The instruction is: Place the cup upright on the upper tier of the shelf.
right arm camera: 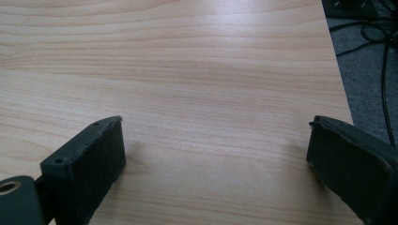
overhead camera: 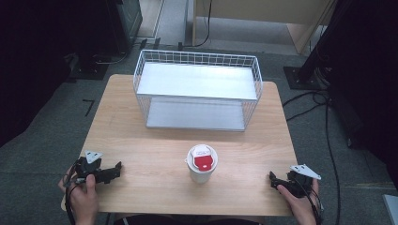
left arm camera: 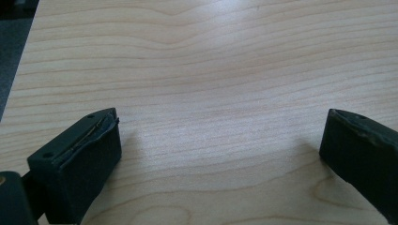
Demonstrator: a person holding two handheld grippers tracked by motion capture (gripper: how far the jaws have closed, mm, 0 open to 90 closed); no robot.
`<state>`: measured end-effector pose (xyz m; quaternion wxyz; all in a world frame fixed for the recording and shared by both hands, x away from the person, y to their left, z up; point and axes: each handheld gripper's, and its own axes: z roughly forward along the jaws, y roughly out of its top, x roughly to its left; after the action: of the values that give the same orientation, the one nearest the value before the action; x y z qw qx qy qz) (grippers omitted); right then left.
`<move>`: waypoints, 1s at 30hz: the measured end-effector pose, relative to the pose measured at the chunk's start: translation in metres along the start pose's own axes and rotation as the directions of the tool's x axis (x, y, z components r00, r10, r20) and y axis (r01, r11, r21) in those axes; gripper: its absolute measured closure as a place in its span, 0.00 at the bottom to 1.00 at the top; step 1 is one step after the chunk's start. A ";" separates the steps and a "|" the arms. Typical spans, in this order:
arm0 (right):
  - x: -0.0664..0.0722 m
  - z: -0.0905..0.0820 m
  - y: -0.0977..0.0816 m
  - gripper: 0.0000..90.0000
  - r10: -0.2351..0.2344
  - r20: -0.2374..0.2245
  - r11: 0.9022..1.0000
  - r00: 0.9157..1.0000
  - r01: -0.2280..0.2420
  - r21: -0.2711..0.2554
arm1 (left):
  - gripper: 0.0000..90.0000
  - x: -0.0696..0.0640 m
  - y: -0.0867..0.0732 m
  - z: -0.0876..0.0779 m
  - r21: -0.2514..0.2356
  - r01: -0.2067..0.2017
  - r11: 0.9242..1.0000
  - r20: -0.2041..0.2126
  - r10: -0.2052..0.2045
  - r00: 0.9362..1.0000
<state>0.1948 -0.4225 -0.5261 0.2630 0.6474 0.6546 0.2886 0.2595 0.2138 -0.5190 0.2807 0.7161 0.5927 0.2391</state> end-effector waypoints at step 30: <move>0.080 -0.005 0.011 0.08 -0.079 -0.169 0.995 0.983 0.067 -0.074 | 0.00 0.000 0.000 0.000 0.000 0.000 1.000 0.000 0.000 1.000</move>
<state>0.1969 -0.3433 -0.5118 0.2381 0.5863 0.6880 0.3553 0.2595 0.2139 -0.5189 0.2807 0.7161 0.5927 0.2392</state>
